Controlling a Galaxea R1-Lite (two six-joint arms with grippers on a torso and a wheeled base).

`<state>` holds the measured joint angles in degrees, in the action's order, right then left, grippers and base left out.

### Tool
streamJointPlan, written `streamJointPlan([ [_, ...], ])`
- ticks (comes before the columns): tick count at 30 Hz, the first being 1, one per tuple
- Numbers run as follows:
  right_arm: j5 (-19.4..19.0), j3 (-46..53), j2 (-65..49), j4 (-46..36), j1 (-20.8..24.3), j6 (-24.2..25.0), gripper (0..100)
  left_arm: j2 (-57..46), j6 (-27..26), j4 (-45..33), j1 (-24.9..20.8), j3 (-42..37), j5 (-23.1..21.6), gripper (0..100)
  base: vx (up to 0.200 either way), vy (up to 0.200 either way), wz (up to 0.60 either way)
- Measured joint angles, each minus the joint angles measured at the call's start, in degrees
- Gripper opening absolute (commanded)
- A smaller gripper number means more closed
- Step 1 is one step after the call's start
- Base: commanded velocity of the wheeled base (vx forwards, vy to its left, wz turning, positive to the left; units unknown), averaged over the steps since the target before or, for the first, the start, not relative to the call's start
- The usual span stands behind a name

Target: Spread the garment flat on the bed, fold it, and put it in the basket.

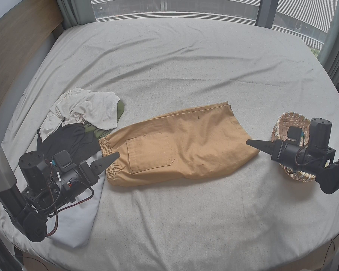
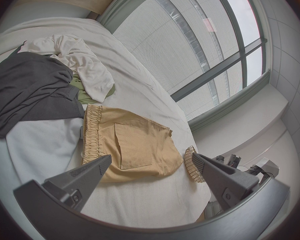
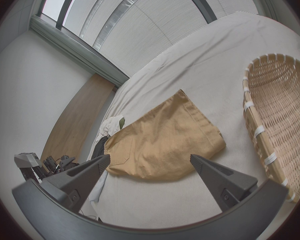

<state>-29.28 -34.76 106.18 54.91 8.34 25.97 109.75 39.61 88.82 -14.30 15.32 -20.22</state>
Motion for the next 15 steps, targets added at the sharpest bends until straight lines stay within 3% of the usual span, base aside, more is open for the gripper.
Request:
streamJointPlan([
  [6, 1.3, 0.3, 5.5, 4.4, -0.3, 0.2, 100, 0.0, 0.0, 0.0, -0.2, 0.0, 0.1, 100, 0.000, 0.000, 0.00],
  [15, 2.1, 0.4, 10.8, 8.0, -0.5, 4.7, 100, 0.3, -0.1, 0.1, 0.0, 0.0, 0.2, 100, 0.000, 0.000, 0.00],
])
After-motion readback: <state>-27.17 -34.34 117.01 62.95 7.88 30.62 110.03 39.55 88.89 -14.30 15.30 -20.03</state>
